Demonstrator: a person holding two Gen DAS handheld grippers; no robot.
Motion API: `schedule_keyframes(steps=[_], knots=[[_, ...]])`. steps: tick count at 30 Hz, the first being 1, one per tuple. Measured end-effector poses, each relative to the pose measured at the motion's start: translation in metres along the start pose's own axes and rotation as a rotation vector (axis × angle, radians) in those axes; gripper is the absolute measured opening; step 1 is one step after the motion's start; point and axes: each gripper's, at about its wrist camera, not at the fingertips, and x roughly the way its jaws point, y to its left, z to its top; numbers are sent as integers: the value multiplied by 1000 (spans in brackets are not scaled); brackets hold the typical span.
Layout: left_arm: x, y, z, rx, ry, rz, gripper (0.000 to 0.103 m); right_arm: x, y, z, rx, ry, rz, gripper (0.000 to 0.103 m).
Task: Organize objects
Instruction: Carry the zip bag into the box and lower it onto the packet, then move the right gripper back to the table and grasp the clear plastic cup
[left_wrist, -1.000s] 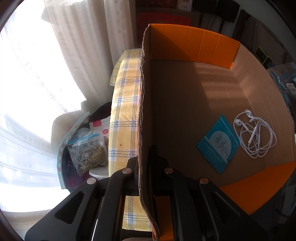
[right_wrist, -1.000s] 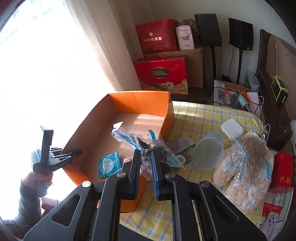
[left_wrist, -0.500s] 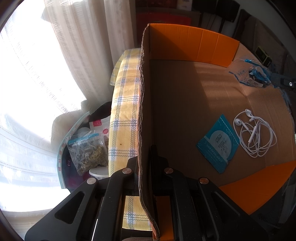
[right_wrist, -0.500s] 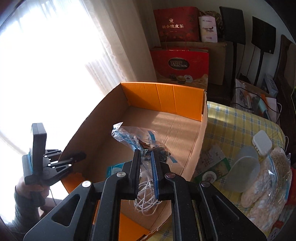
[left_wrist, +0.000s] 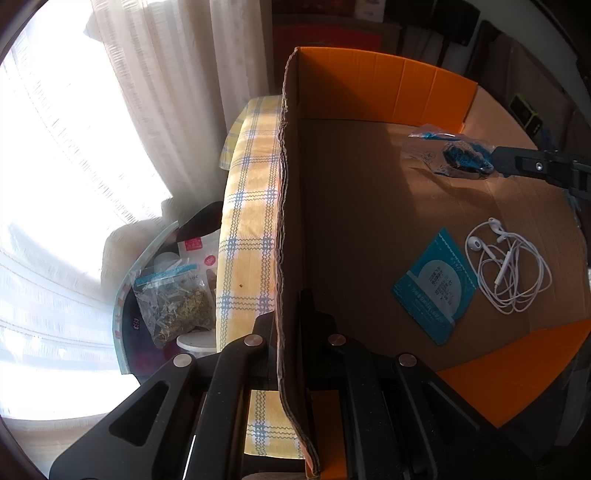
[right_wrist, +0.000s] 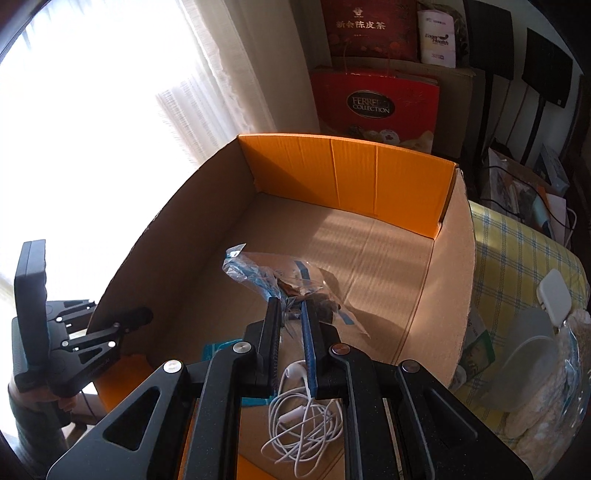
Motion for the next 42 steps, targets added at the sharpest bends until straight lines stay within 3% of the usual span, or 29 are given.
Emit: schedule_keyframes(steps=[11,16,26,34,42], knots=[[-3,0,-2,1,1,1,5,33,39,3,-78,98,14,12],[-3,0,-2,2,1,2,5,37,44,-2,-69,108,50,31],[-3,-1,-2,3,2,3,5,-5,26,-3,-37,35,22,32],[-4,-3,-2,6,3,6,5,-39,2,-10,-5,-14,-45,44],[-3,-4,-2,7,3,5,5,-73,-40,-24,66,-57,-109,48]])
